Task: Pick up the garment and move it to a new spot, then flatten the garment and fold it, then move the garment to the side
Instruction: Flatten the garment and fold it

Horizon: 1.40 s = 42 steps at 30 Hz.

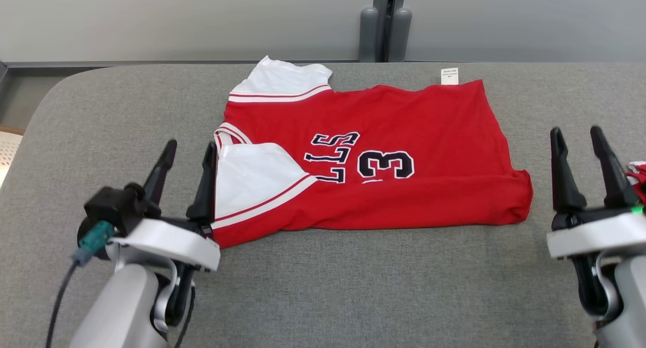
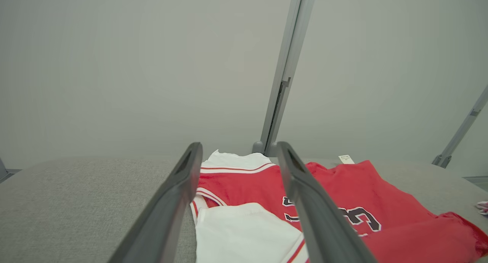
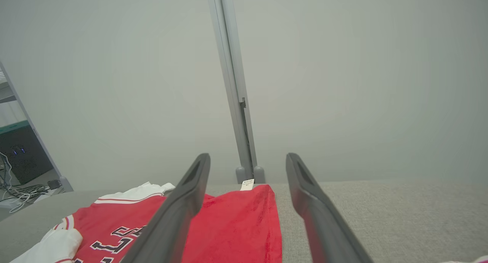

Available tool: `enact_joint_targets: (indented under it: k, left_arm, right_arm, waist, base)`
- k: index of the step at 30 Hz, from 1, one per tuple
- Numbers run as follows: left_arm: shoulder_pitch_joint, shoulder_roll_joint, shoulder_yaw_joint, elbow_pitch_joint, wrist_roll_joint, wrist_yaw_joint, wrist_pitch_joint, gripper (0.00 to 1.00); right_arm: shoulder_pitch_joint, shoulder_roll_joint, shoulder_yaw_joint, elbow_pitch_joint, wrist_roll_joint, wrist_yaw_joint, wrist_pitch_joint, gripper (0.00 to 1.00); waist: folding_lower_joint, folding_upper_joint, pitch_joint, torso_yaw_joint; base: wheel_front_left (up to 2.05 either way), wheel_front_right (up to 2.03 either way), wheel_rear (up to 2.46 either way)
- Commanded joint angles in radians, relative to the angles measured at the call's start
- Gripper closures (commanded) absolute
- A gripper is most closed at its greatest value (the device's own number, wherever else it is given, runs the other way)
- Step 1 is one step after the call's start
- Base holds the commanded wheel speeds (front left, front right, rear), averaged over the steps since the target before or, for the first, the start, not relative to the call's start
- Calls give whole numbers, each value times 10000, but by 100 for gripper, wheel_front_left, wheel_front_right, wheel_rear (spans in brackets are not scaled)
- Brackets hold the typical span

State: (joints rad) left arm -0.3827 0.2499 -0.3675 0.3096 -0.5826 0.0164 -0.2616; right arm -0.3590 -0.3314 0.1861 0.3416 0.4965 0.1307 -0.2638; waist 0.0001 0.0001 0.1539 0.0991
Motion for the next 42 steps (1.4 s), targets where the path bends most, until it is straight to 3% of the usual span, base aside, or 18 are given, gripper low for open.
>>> enact_joint_targets:
  k: [1,10,15,22,31,35,36,37,42]
  left_arm:
    - [301,-131,216,6,295,-141,-43,0]
    - [1143,-959,916,1134,1544,-264,-44,0]
    - [627,-1017,878,2501,1840,-192,-38,0]
    - [-140,-914,749,4554,2017,294,760,0]
    - [-551,-1000,549,5603,1967,205,1114,0]
    - [-647,-1040,374,6025,1953,-51,1346,2]
    - [-647,-1063,336,6104,1930,-149,1398,58]
    - [-664,-1088,295,6186,1906,-246,1442,100]
    - [-896,-1052,265,6171,1885,-386,981,100]
  right_arm:
    - [440,245,-328,-261,-250,-1,-5,0]
    - [1539,1038,-912,-885,-970,-1,-6,0]
    - [1451,1109,-936,-1021,-1061,-1,-6,0]
    - [1470,1216,-963,-1077,-1103,-1,-6,0]
    - [1431,1285,-1107,-966,-1133,-1,-6,0]
    - [1392,1313,-1165,-920,-1125,-1,-7,0]
    - [1393,1318,-1209,-888,-1131,-1,-7,0]
    - [1395,1325,-1265,-834,-1148,-1,-7,0]
    - [1378,1332,-1452,-14,-1266,-1,-4,0]
  waist:
    - [-1,-1,-24,-14]
    - [-1,-1,-20,-111]
    - [-1,-1,74,-206]
    - [-1,-1,206,-450]
    - [-1,-1,316,-587]
    - [-1,-1,345,-612]
    - [-1,-1,347,-611]
    - [-1,-1,349,-608]
    - [-1,-1,346,-530]
  base:
    - [0,0,0]
    - [0,0,0]
    - [0,0,0]
    - [0,0,0]
    - [0,0,0]
    - [0,0,0]
    - [0,0,0]
    - [0,0,0]
    - [0,0,0]
